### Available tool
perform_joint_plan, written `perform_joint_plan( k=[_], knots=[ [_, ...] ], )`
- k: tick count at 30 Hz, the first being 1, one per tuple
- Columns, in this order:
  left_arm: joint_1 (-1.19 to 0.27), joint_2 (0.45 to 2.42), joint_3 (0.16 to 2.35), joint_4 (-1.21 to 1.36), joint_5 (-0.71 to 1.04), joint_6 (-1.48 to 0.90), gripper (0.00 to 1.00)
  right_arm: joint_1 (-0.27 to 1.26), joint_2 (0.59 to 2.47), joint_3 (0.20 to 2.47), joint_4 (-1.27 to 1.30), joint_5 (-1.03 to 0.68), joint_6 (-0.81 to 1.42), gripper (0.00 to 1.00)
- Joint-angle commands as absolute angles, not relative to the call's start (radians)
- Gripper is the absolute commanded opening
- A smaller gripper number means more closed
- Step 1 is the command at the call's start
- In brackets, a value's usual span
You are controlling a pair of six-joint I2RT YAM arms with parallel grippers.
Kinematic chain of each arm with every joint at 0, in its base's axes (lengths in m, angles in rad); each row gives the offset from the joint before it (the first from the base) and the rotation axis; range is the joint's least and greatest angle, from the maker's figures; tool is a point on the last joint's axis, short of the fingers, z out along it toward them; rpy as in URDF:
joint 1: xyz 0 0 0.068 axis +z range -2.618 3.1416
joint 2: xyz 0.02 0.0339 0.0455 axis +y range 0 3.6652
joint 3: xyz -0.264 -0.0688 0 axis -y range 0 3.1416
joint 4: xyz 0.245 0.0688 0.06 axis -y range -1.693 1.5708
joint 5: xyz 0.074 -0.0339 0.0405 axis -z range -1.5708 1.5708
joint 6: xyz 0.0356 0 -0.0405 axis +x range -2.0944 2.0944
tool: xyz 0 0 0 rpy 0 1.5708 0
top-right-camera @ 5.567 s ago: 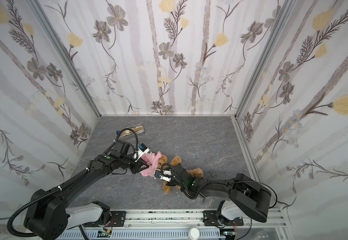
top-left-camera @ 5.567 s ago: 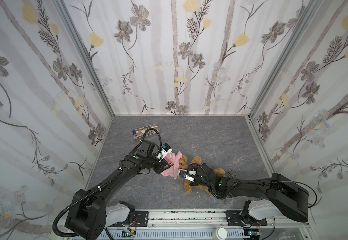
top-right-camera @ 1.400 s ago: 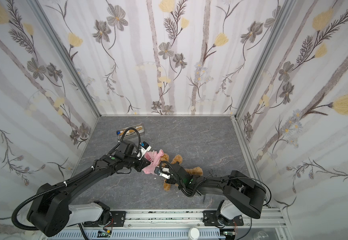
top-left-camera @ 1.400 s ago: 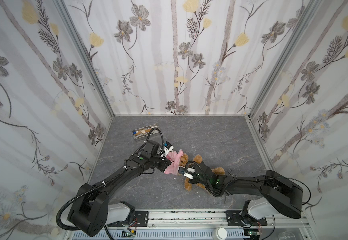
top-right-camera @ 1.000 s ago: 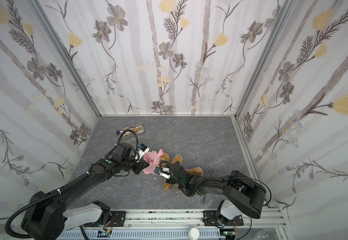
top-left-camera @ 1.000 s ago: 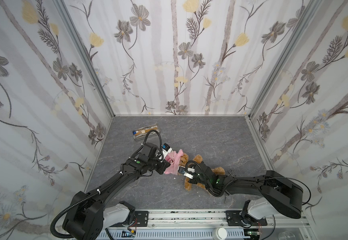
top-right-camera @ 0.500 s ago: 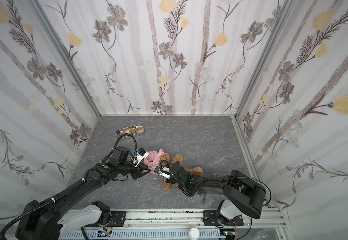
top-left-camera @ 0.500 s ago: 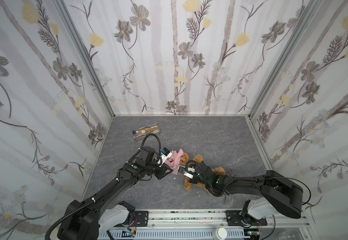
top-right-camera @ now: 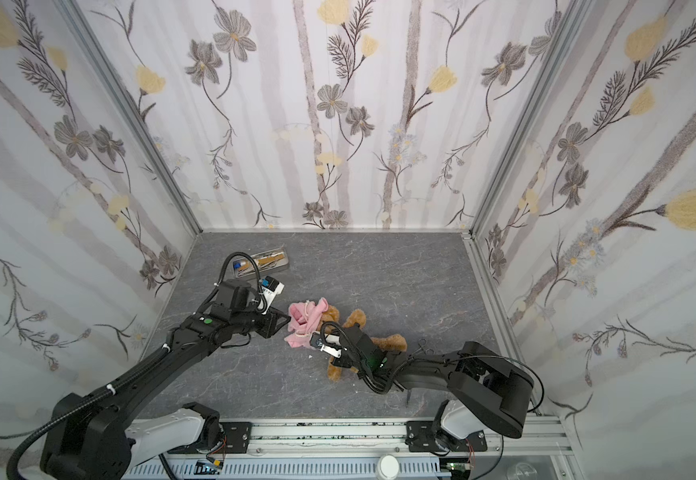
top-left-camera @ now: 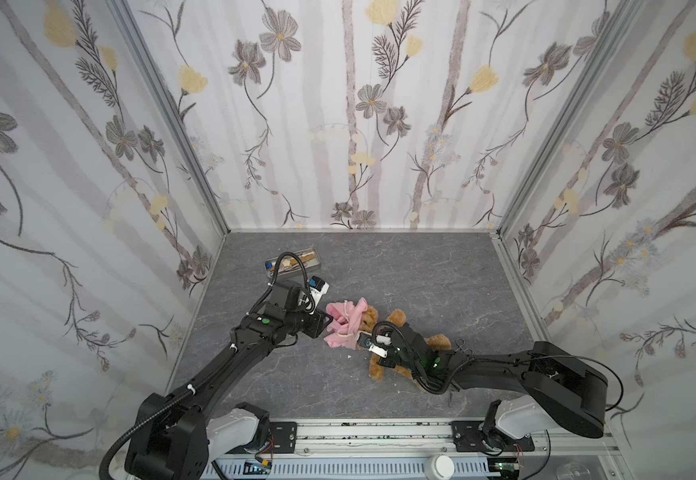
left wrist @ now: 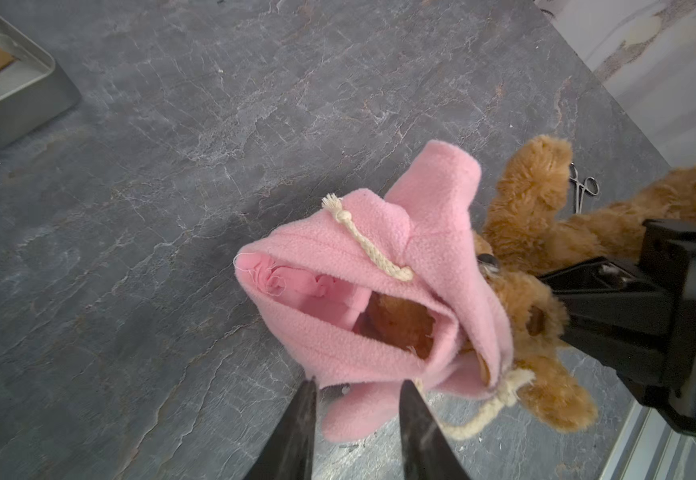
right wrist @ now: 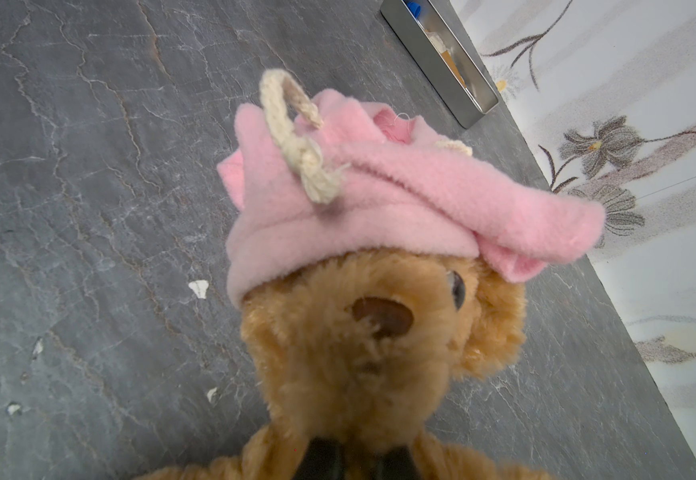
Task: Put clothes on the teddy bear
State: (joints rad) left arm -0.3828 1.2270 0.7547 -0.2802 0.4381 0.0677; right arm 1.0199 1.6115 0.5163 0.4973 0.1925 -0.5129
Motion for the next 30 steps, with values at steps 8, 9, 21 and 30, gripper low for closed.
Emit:
perform_joint_plan(
  k=[8,9,21,30],
  knots=[
    [-0.408,1.449,0.89,-0.255,0.48,0.084,0.25,1.02,1.612,0.514,0.569,0.196,-0.512,0.0],
    [-0.412,1.461,0.895,-0.255,0.488,0.092,0.25,1.02,1.612,0.513,0.571,0.197,-0.512,0.0],
    [-0.43,1.534,0.88,-0.263,0.571,0.155,0.29,1.019,1.618,0.514,0.578,0.198,-0.515,0.0],
    [-0.426,1.504,0.854,-0.287,0.629,0.19,0.41,1.016,1.603,0.507,0.589,0.199,-0.518,0.0]
  ],
)
